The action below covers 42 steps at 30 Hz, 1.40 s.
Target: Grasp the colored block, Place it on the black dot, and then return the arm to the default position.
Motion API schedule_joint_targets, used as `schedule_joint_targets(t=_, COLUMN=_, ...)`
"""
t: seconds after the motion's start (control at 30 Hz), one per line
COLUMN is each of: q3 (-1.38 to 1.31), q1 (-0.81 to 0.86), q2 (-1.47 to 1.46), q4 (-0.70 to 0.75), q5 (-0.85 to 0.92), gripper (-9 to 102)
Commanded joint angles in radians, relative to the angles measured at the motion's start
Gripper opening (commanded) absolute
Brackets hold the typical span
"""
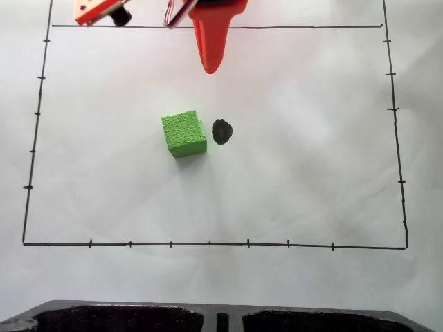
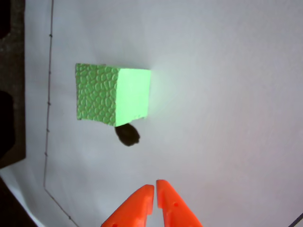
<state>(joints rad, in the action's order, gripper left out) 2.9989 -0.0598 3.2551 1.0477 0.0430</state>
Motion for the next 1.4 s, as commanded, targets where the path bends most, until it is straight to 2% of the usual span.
schedule_joint_targets(t=0.0, q3=-0.005, q1=-0.009, q2=0.015, q4=-0.009, q5=0.017, gripper=0)
schedule_joint_targets(t=0.7, q3=-0.012, q1=0.005, q2=-0.014, q4=-0.021, q5=0.006, gripper=0)
schedule_joint_targets(t=0.83, q3=-0.044, q1=-0.006, q2=-0.129, q4=-0.063, q5=0.034, gripper=0)
schedule_joint_targets(t=0.97, q3=-0.123, q1=-0.017, q2=-0.278, q4=-0.043, q5=0.035, gripper=0)
schedule_joint_targets(t=1.2, q3=-0.453, q1=0.006, q2=-0.663, q4=0.029, q5=0.075, gripper=0)
schedule_joint_targets(t=1.37, q3=-0.617, q1=0.057, q2=-0.785, q4=0.069, q5=0.127, gripper=0)
